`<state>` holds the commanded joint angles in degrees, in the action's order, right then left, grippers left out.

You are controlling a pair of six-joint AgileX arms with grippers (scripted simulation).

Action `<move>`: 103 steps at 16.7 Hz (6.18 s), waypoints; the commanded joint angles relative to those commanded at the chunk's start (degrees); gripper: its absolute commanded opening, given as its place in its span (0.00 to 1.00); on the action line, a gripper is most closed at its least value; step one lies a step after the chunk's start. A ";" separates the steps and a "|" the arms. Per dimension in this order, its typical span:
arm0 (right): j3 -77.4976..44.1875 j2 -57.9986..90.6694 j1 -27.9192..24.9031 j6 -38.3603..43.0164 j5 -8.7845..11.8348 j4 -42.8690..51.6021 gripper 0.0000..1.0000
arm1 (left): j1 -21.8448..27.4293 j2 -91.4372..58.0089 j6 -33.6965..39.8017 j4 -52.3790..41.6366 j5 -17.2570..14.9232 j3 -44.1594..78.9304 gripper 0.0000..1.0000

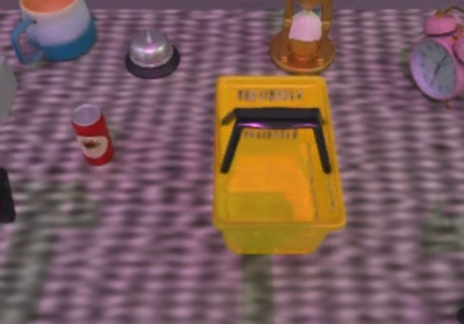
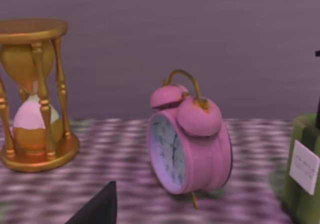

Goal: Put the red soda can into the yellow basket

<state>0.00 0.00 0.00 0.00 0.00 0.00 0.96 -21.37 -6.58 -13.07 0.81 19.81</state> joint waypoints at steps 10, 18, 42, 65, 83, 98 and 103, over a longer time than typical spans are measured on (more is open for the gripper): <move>0.00 0.00 0.00 0.00 0.00 0.00 1.00 | 5.69 -60.82 -18.19 -33.50 -0.96 50.26 1.00; 0.00 0.00 0.00 0.00 0.00 0.00 1.00 | 8.65 -98.61 -28.94 -53.52 -1.10 81.11 1.00; 0.00 0.00 0.00 0.00 0.00 0.00 1.00 | 8.91 -106.92 -30.73 -46.81 -1.00 78.41 0.77; 0.00 0.00 0.00 0.00 0.00 0.00 1.00 | 9.36 -106.89 -29.71 -43.41 -3.89 77.88 0.00; 0.00 0.00 0.00 0.00 0.00 0.00 1.00 | 16.33 -101.87 -0.89 41.57 -63.43 60.07 0.00; 0.00 0.00 0.00 0.00 0.00 0.00 1.00 | 16.89 -102.67 3.91 58.90 -73.91 55.78 0.00; 0.00 0.00 0.00 0.00 0.00 0.00 1.00 | 16.11 -111.32 4.24 71.16 -73.92 52.99 0.00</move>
<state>0.00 0.00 0.00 0.00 0.00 0.00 17.06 -132.69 -2.35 58.10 -73.11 72.80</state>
